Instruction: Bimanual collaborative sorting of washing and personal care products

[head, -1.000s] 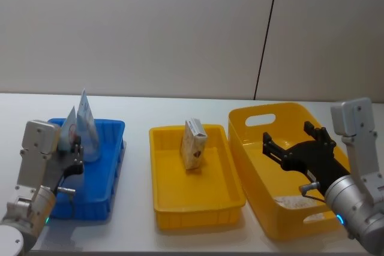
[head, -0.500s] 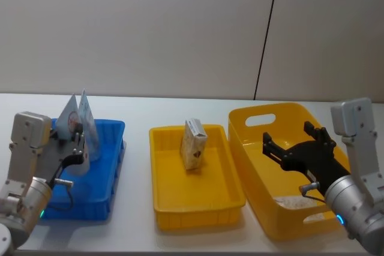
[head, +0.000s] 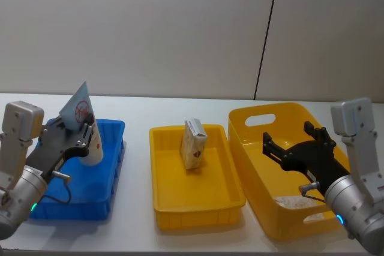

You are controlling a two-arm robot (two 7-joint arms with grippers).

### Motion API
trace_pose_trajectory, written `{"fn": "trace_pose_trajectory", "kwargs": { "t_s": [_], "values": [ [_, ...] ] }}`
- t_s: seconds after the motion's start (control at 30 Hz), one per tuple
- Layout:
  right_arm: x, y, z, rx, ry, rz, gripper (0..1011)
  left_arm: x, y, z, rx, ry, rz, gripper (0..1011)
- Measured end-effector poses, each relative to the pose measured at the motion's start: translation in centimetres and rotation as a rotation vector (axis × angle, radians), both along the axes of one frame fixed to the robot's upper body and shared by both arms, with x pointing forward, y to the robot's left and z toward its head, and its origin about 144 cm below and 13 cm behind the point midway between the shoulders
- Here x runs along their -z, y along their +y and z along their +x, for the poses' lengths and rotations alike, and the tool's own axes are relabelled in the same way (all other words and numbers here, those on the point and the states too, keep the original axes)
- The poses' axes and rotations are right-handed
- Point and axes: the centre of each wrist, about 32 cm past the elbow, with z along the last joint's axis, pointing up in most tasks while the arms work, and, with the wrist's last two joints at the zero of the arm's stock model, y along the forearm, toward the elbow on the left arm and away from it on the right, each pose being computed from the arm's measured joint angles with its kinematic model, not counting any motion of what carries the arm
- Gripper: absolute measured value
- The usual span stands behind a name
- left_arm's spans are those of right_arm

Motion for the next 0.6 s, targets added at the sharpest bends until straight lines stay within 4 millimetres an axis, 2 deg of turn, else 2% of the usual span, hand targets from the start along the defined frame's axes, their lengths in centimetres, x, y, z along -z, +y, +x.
{"fn": "trace_pose_trajectory", "kwargs": {
  "t_s": [0.6],
  "values": [
    [0.0, 0.0, 0.0, 0.000, 0.000, 0.000, 1002, -2.2, 2.6, 0.6, 0.278, -0.038, 0.002, 259]
  ]
}}
